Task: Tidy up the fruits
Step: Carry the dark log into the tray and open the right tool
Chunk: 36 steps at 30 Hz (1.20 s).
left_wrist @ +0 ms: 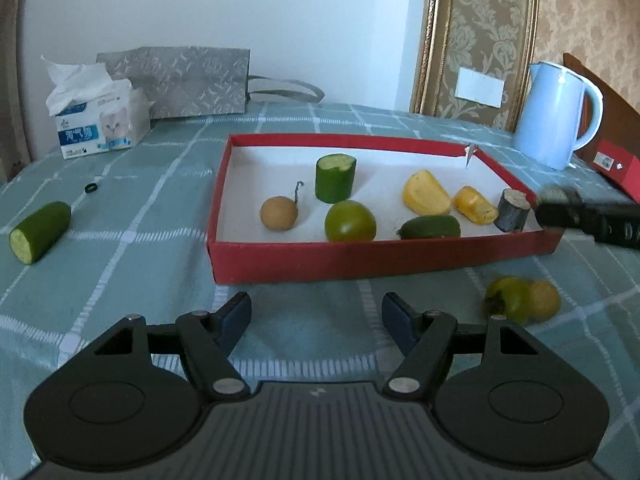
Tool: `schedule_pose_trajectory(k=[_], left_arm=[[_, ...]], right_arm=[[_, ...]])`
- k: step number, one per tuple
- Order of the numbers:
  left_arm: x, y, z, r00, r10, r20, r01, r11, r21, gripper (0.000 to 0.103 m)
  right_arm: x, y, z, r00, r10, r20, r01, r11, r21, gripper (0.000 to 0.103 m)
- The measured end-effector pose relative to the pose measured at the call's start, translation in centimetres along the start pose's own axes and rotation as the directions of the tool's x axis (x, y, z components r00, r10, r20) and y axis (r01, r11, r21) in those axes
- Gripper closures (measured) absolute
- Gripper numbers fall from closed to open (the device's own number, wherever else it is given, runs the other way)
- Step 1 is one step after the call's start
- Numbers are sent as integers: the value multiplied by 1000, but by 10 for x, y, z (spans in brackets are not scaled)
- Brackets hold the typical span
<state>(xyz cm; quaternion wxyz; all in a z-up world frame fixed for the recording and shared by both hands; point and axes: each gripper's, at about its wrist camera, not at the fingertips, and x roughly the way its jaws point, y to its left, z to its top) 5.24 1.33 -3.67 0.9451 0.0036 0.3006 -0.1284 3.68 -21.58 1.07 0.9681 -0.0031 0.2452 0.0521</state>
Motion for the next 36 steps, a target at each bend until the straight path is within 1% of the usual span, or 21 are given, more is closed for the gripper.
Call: schedule_pose_trajectory(k=[3, 8, 13, 17, 23, 25, 28, 31, 36], left_arm=[[1, -4, -1, 1000, 18, -5, -18, 999, 26, 30], [3, -6, 0, 1000, 16, -12, -16, 999, 40, 26], [5, -8, 0, 1000, 16, -18, -15, 999, 52, 23], [5, -10, 0, 1000, 15, -23, -14, 998, 63, 19], [6, -11, 1, 1000, 14, -27, -12, 998, 68, 16], [6, -12, 0, 1000, 15, -28, -13, 997, 70, 16], [6, -12, 0, 999, 13, -29, -11, 997, 71, 15], [6, -12, 0, 999, 13, -29, -11, 997, 72, 14], [6, -12, 0, 999, 14, -29, -12, 997, 72, 14]], right_arm=[[12, 13, 15, 1000, 25, -2, -26, 999, -43, 72], [35, 34, 31, 997, 66, -40, -71, 990, -119, 72], [61, 53, 38, 992, 89, -90, -104, 979, -176, 72], [79, 63, 39, 989, 86, -123, -111, 972, -209, 72], [107, 73, 37, 979, 77, -188, -120, 966, -228, 72], [111, 77, 36, 979, 76, -188, -120, 964, -236, 72], [117, 80, 38, 974, 80, -210, -129, 964, -233, 72], [120, 83, 38, 976, 69, -208, -120, 962, -245, 72], [126, 83, 41, 974, 70, -215, -118, 968, -222, 72]])
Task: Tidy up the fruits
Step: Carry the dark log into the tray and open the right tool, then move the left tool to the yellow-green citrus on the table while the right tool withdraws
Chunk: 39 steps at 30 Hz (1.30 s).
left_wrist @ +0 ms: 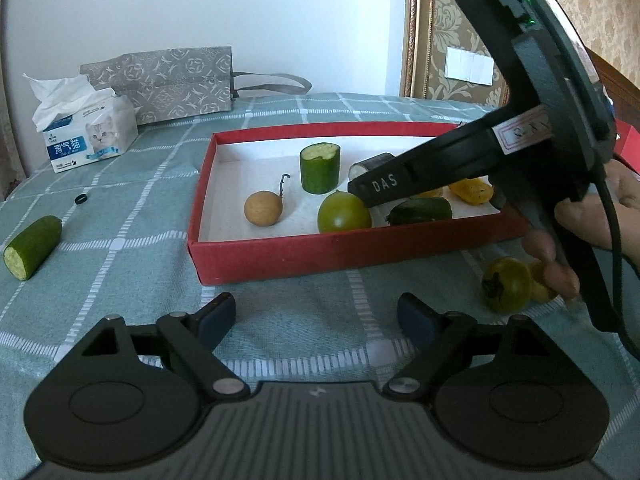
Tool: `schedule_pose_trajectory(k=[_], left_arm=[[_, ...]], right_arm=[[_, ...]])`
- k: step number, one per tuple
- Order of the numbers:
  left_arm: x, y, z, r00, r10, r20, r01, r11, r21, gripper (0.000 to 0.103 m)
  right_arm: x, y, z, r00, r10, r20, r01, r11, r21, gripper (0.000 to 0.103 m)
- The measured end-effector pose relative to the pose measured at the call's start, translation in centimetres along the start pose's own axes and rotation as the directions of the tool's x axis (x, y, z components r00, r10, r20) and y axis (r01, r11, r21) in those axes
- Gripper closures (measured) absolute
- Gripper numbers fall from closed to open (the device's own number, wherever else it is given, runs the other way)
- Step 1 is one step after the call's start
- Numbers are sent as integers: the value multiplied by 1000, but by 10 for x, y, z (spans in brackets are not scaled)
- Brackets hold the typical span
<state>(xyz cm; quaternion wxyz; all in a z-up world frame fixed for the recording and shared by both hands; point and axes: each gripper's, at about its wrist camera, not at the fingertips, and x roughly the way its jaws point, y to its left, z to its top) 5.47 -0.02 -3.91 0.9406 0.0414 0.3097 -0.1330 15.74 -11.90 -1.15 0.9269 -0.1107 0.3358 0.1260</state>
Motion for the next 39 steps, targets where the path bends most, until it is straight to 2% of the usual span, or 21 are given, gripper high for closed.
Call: schedule_pose_trajectory(k=[9, 12, 14, 17, 20, 22, 26, 28, 34, 36, 39], left_arm=[[0, 0, 0, 1000, 0, 0, 0, 1000, 0, 14], [0, 0, 0, 1000, 0, 0, 0, 1000, 0, 14], [0, 0, 0, 1000, 0, 0, 0, 1000, -1, 14], [0, 0, 0, 1000, 1, 0, -1, 1000, 0, 13], [0, 0, 0, 1000, 1, -1, -1, 1000, 0, 12], [0, -1, 0, 1000, 2, -3, -2, 1000, 1, 11], [0, 1, 0, 1000, 12, -7, -12, 1000, -6, 7], [1, 1, 0, 1000, 13, -8, -13, 1000, -5, 7], [1, 1, 0, 1000, 14, -9, -14, 1000, -5, 7], [1, 1, 0, 1000, 14, -8, -14, 1000, -6, 7], [-3, 4, -1, 1000, 3, 8, -2, 1000, -31, 7]], right_arm=[[2, 0, 2, 1000, 15, 9, -15, 1000, -13, 71], [-5, -3, 0, 999, 20, 30, -20, 1000, -1, 58], [-14, -5, -1, 998, 16, 55, -17, 1000, 5, 44], [-39, -11, -8, 994, 0, 113, -1, 1000, 8, 36], [-68, -20, -22, 983, -59, 174, 55, 998, 30, 32], [-89, -28, -40, 968, -120, 223, 110, 992, 57, 26], [-118, -43, -80, 921, -284, 267, 265, 958, 105, 24], [-125, -54, -97, 916, -318, 246, 291, 946, 140, 24], [-115, -80, -123, 939, -326, 113, 295, 928, 228, 24], [-114, -86, -123, 946, -309, 103, 275, 927, 253, 23], [-114, -86, -126, 945, -310, 106, 274, 925, 262, 12]])
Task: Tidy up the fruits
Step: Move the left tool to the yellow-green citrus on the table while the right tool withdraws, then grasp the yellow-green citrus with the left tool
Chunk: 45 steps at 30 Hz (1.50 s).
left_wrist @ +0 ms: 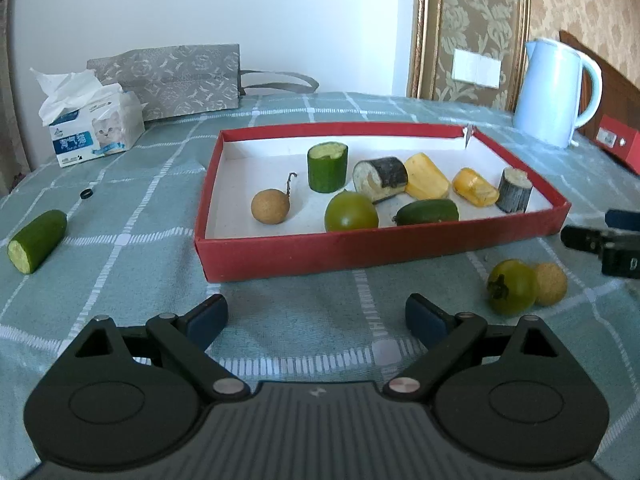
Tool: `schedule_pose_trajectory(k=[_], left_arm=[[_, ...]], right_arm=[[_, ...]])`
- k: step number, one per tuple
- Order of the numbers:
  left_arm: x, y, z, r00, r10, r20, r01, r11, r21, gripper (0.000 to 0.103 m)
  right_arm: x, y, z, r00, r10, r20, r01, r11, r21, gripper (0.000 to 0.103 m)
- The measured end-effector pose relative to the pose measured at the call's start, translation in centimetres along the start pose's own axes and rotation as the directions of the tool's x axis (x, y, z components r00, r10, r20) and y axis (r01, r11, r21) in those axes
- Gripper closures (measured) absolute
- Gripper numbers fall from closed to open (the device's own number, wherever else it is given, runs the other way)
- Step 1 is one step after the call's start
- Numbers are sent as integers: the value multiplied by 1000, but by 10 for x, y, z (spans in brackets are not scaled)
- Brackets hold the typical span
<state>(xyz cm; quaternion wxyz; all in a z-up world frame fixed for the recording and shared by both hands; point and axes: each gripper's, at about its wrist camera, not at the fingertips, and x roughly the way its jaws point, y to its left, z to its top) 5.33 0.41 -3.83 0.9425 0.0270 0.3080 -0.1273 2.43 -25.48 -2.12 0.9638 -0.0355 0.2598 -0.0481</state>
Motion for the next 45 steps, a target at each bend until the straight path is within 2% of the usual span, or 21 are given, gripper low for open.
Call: schedule_pose_trajectory(k=[1, 7, 13, 20, 26, 31, 35, 42, 45], left_arm=[[-3, 1, -1, 1000, -13, 10, 13, 1000, -8, 7], [-21, -7, -7, 993, -90, 81, 90, 996, -4, 7], [-22, -24, -2, 983, -162, 85, 164, 986, -19, 7], [-18, -43, 3, 981, -176, 76, 176, 984, 7, 7], [-9, -58, 8, 987, -148, 57, 145, 988, 47, 7], [-4, -69, 10, 989, -138, 50, 134, 988, 79, 7], [2, -74, 11, 993, -115, 29, 112, 989, 96, 7], [6, -74, 12, 993, -119, 17, 117, 991, 69, 7], [11, -71, 16, 992, -124, -2, 124, 992, 29, 7]], right_arm=[[0, 1, -1, 1000, -10, -4, 10, 1000, -5, 7], [3, -3, -3, 999, -16, -41, 16, 1000, 14, 3], [13, -10, -5, 995, 7, -102, -1, 998, 61, 2], [15, -9, -5, 993, 16, -119, -9, 998, 61, 0], [13, -10, -6, 993, 10, -121, -1, 997, 76, 0], [18, -20, -6, 989, 21, -147, -1, 991, 135, 0], [19, -19, -7, 988, 14, -153, 5, 992, 124, 0], [20, -18, -6, 988, 10, -156, 8, 993, 118, 0], [20, -18, -6, 988, 8, -157, 10, 993, 115, 0]])
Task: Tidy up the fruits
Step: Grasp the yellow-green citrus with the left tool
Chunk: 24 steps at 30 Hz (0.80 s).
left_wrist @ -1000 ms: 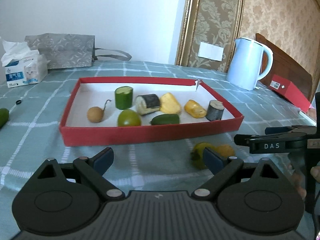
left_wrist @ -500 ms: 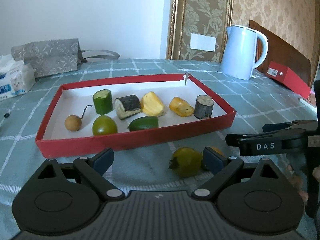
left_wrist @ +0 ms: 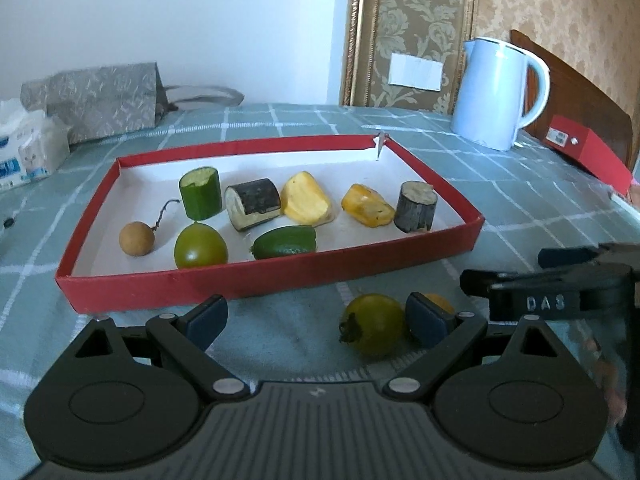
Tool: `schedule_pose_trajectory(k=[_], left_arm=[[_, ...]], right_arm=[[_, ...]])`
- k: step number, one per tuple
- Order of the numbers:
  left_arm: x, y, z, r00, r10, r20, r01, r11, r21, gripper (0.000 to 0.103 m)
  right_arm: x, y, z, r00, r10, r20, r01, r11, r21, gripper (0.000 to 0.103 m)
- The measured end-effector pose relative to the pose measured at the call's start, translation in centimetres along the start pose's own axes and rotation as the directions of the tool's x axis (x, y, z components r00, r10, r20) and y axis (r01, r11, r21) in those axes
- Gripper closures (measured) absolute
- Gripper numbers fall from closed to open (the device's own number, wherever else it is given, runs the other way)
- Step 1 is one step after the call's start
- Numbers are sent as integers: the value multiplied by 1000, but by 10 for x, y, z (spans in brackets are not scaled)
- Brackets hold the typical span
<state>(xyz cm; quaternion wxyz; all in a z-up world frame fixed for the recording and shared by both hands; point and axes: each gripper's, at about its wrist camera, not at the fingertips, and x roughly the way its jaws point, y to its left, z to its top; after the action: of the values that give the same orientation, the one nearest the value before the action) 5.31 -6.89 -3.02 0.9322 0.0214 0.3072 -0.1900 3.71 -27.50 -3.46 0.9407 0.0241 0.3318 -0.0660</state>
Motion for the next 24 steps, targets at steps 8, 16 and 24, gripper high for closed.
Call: schedule_pose_trajectory(k=[8, 16, 24], left_arm=[[-9, -7, -5, 999, 25, 25, -27, 995, 93, 7], [4, -17, 4, 998, 64, 18, -66, 990, 127, 7], [5, -8, -7, 995, 99, -6, -97, 988, 122, 23]], right_arm=[[0, 0, 0, 1000, -2, 0, 2, 1000, -2, 0], [0, 1, -1, 1000, -3, 0, 3, 1000, -4, 0], [0, 0, -1, 1000, -3, 0, 3, 1000, -4, 0]])
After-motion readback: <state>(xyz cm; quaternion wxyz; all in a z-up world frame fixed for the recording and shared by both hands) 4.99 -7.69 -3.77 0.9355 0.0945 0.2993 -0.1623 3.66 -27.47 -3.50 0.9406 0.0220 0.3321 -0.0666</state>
